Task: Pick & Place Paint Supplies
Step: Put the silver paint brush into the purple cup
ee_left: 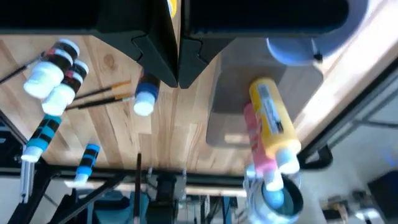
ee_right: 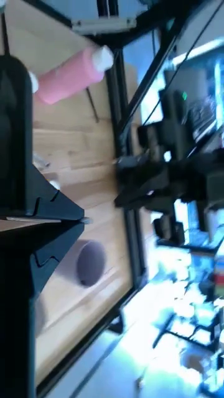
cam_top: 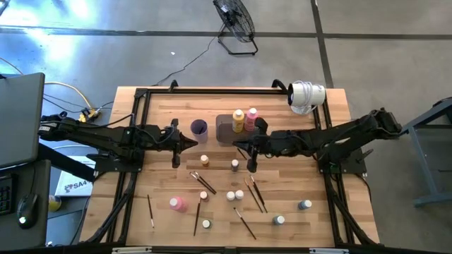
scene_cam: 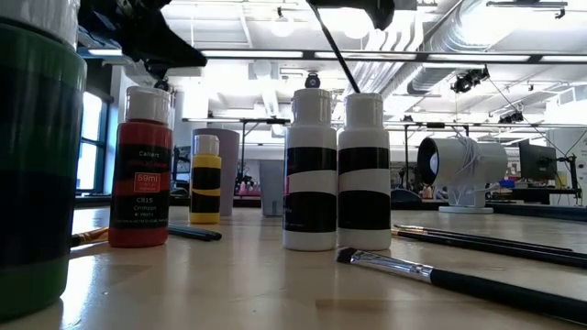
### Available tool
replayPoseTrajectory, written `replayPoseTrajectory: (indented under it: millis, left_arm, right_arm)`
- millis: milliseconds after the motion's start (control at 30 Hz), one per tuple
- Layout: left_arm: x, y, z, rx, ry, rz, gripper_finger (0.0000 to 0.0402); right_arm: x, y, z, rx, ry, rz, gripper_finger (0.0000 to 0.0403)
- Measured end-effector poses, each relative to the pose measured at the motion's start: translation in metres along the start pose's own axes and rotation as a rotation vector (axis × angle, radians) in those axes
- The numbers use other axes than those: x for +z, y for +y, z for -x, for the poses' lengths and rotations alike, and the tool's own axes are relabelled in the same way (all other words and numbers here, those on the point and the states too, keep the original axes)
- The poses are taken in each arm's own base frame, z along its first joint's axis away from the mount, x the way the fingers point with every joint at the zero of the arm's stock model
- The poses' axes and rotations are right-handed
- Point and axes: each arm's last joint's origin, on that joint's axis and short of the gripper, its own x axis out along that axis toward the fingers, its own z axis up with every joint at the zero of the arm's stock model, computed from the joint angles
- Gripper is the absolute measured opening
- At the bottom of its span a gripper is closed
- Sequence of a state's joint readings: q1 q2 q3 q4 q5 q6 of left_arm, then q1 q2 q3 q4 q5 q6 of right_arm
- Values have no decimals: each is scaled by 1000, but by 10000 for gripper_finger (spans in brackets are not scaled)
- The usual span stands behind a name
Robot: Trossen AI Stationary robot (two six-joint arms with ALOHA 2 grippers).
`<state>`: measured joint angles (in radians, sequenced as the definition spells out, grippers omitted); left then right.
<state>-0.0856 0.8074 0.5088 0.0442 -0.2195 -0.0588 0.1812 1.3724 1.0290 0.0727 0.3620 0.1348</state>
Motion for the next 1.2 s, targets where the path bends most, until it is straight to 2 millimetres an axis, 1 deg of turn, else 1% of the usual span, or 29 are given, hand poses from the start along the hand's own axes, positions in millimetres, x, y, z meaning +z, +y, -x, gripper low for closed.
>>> replayPoseTrajectory:
  millis: [200,300,400,633,733,800,900,1000,1200]
  left_arm:
    - [12,-2,-4,-12,-133,-82,11]
    - [16,-5,-10,-50,-185,-101,25]
    - [19,-6,-17,-53,-238,-93,61]
    - [22,-10,-33,-50,-324,-67,179]
    - [23,-12,-40,-54,-368,-36,209]
    - [22,-13,-44,-57,-380,-25,216]
    - [27,-15,-53,-76,-361,-13,215]
    - [38,-20,-66,-126,-343,-22,205]
    - [55,-24,-86,-117,-263,-36,187]
  right_arm:
    - [5,-7,-3,20,-37,40,3]
    - [5,-10,-5,17,-34,38,3]
    - [4,-13,-6,16,-31,37,3]
    - [11,-11,-6,80,-97,76,3]
    - [14,-9,-6,104,-129,90,3]
    - [14,-9,-8,112,-143,100,3]
    - [13,-7,-11,125,-145,111,3]
    - [12,-8,-13,130,-143,110,3]
    - [11,-8,-14,132,-142,112,3]
